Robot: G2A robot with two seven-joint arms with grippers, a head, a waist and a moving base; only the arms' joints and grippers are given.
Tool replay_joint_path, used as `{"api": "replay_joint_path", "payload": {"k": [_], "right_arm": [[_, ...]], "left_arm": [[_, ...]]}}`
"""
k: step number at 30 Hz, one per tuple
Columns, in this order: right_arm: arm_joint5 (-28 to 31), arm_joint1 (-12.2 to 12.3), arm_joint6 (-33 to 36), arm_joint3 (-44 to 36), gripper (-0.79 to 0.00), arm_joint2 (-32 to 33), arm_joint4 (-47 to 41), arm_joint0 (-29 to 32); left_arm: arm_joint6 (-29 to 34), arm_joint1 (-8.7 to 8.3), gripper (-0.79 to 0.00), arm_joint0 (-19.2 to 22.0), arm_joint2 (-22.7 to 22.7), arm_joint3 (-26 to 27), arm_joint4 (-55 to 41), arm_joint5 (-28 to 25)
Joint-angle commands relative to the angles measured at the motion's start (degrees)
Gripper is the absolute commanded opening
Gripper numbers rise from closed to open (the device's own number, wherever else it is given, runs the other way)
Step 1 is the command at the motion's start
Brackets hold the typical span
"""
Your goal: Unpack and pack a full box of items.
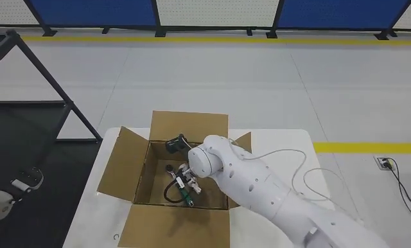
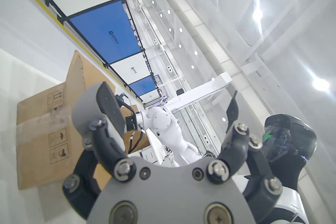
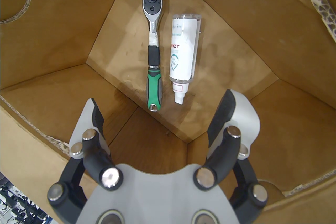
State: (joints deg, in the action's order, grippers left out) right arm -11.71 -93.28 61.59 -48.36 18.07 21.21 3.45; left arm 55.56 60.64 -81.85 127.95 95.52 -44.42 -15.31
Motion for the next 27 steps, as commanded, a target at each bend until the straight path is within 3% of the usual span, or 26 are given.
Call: {"api": "replay_joint_path", "payload": {"k": [1,6,8,12,17,18,22,25,27], "right_arm": [[0.0,0.0,0.0,0.0,0.000,0.0,0.0,0.0],[1.2,-0.2,-1.4,0.6,0.000,-0.3,1.2,1.0],[-1.2,-0.9,-2.1,1.5,0.000,-1.4,4.0,1.0],[-5.4,-3.7,-2.8,4.4,0.000,-4.7,10.1,1.4],[-2.6,-7.0,-3.9,9.8,-0.009,-5.6,11.5,1.4],[-1.9,-7.6,-3.9,11.0,-0.102,-5.6,11.4,1.3],[0.7,-10.0,-5.0,15.8,-0.219,-5.3,11.4,1.0],[1.3,-11.4,-6.0,18.7,-0.394,-5.2,11.6,1.0],[1.9,-12.7,-6.8,21.2,-0.406,-5.2,12.0,1.0]], "left_arm": [[0.0,0.00,0.000,0.0,0.0,0.0,0.0,0.0],[-0.5,0.01,0.000,-0.6,-0.8,1.1,0.3,1.2],[-0.5,0.01,0.000,-1.1,-1.2,1.8,0.9,1.3],[1.9,-0.13,0.000,-2.7,-1.5,2.7,2.1,1.4],[3.6,-0.14,0.000,-4.6,-2.0,3.1,2.9,0.1],[3.7,-0.14,0.000,-4.9,-2.1,3.2,3.0,-0.2],[3.9,-0.10,0.000,-5.9,-2.4,3.8,2.8,-0.7],[4.0,-0.10,0.000,-6.3,-2.5,4.3,2.5,-1.0],[4.2,-0.10,0.000,-6.7,-2.6,4.6,2.2,-1.1]]}}
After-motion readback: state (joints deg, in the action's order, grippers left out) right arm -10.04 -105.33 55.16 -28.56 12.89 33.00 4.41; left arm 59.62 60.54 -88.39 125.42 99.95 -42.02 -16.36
